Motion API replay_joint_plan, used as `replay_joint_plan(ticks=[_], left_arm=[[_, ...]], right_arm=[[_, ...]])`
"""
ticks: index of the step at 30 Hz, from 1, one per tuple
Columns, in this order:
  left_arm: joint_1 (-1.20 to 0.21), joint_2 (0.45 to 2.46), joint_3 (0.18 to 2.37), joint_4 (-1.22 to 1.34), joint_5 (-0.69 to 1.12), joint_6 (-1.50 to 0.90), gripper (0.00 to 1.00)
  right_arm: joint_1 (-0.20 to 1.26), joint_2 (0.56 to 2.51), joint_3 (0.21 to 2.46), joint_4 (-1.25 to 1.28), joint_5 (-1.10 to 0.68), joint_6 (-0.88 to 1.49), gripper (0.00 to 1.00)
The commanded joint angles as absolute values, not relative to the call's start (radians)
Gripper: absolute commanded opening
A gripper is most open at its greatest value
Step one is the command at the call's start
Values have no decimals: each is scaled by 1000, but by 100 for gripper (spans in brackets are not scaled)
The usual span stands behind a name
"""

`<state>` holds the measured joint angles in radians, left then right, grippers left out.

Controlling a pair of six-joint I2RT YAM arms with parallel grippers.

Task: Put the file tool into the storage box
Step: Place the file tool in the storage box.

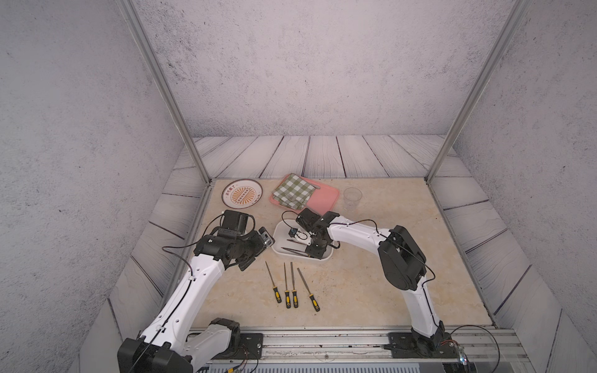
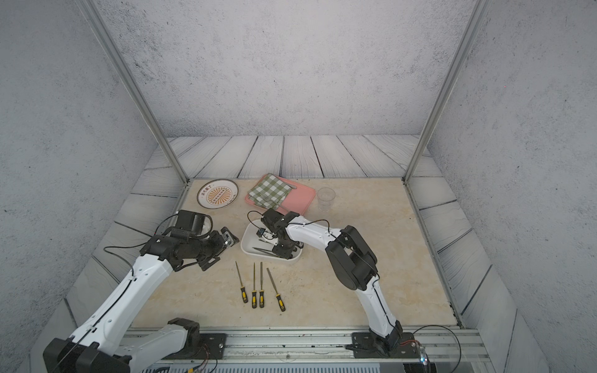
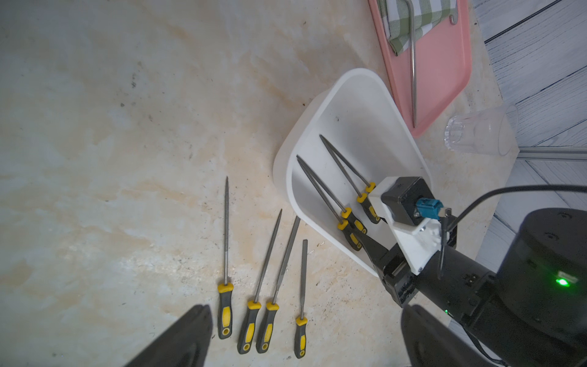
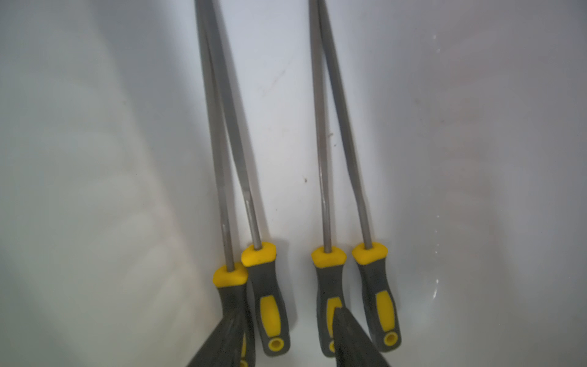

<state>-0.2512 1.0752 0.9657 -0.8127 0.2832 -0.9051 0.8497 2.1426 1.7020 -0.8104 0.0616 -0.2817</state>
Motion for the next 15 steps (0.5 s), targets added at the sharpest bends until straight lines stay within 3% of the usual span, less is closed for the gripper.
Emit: replay_joint_plan(ticks=[1,8,15], left_arm=[[-258,1068,959,-842,261,-900,98],[-258,1022,977,-871,198,-891,99],[-258,1046,988,-878,243,-837,98]], right_arm=[[852,2077,1735,-812,91,-208,52],[851,1930,1709,-785,95,-1,54],[851,1720,1548,-741,-24,219,56]])
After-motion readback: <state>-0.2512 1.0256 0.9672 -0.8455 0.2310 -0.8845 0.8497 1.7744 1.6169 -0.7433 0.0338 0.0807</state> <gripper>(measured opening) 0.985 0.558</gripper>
